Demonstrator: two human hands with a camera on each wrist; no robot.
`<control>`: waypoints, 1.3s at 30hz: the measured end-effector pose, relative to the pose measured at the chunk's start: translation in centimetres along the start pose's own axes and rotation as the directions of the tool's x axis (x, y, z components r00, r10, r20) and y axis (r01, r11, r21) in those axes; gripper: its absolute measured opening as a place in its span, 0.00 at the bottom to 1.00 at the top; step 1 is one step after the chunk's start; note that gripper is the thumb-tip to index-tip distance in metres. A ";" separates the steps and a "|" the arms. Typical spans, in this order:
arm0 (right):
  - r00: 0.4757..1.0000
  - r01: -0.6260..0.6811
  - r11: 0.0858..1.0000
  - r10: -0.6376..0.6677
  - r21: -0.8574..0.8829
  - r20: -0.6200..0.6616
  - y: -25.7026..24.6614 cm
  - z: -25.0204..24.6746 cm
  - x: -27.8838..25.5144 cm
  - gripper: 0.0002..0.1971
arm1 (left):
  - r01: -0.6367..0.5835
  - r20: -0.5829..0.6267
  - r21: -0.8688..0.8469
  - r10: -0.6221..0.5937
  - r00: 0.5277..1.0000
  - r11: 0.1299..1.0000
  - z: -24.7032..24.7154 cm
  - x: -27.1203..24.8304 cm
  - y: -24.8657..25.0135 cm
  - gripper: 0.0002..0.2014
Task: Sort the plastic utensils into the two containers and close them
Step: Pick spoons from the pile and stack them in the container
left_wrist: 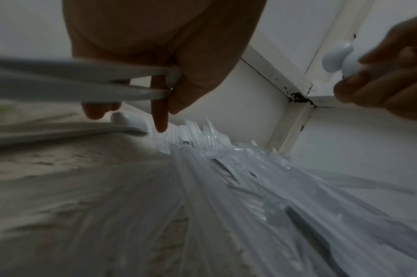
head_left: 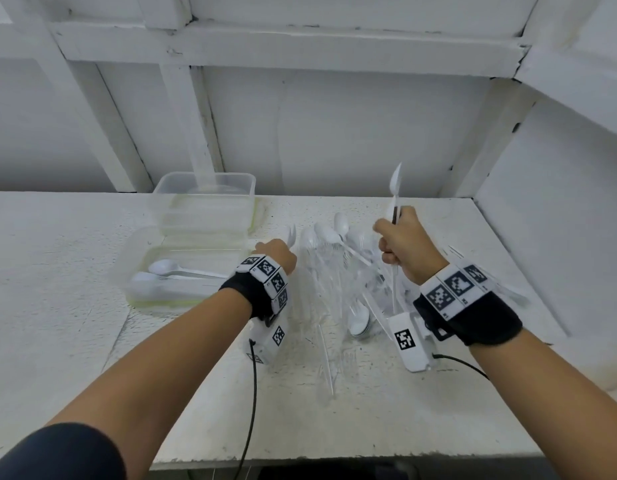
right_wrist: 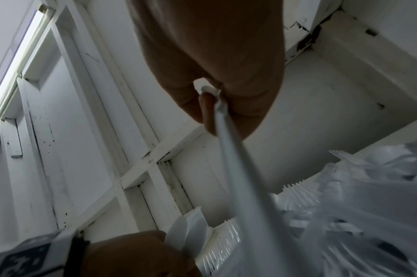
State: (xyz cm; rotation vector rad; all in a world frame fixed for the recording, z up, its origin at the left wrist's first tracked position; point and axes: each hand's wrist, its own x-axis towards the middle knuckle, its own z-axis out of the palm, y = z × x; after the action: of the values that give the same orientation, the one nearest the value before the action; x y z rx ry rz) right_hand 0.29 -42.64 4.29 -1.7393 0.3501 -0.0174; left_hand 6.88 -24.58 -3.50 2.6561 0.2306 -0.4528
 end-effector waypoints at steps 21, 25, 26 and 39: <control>0.997 0.030 0.880 0.010 -0.473 0.081 1.7 1.2 2.9 0.18 | -0.163 0.061 0.270 0.152 0.987 0.949 0.1 -0.5 -1.4 0.18; 0.993 0.043 0.842 0.023 -0.538 0.115 1.9 1.8 3.6 0.16 | -0.198 0.117 0.351 0.168 0.979 0.915 0.1 -0.7 -1.8 0.15; 0.992 0.049 0.824 0.025 -0.564 0.123 1.9 2.0 3.8 0.16 | -0.212 0.136 0.362 0.173 0.975 0.908 0.1 -0.8 -1.7 0.15; 0.988 0.109 0.675 0.004 -0.730 0.152 -0.2 4.1 5.2 0.16 | -0.290 0.119 0.313 0.266 0.957 0.904 -1.4 -2.1 -2.0 0.12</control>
State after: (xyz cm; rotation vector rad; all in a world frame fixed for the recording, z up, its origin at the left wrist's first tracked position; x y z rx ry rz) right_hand 6.16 -39.92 2.68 -2.5518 0.2041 0.2405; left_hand 4.82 -22.40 -2.36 2.9240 -0.2715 -0.5308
